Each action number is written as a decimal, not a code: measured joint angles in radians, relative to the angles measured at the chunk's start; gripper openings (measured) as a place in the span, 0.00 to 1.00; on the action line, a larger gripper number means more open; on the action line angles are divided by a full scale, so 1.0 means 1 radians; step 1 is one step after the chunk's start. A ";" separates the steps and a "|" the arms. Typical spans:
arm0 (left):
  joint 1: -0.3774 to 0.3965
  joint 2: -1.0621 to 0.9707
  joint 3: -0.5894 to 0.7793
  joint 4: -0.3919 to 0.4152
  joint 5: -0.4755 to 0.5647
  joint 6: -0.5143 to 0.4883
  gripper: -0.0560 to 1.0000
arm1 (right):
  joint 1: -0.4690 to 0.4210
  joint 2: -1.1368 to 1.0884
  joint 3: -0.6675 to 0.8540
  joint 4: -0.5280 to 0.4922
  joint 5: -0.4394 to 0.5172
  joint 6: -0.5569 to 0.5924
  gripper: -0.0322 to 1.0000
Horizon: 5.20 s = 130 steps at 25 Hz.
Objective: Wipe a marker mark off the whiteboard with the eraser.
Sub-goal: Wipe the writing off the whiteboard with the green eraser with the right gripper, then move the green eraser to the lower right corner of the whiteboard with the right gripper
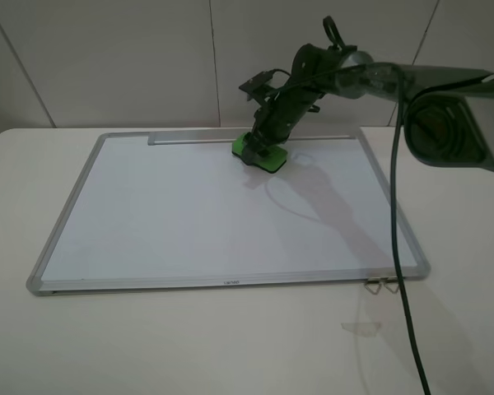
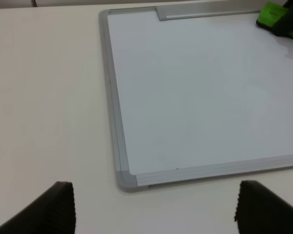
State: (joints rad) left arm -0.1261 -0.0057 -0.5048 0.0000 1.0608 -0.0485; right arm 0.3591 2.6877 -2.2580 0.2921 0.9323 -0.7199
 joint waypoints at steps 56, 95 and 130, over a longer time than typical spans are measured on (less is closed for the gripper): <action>0.000 0.000 0.000 0.000 0.000 0.000 0.70 | 0.093 0.020 -0.050 -0.051 0.010 0.095 0.61; 0.000 0.000 0.000 0.000 0.000 -0.003 0.70 | -0.080 0.028 -0.047 0.042 -0.015 0.057 0.60; 0.000 0.000 0.000 0.000 0.000 -0.004 0.70 | 0.038 -0.078 -0.010 -0.058 0.256 0.371 0.60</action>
State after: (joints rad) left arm -0.1261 -0.0057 -0.5048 0.0000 1.0608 -0.0523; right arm 0.3969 2.6093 -2.2677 0.2341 1.1880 -0.3487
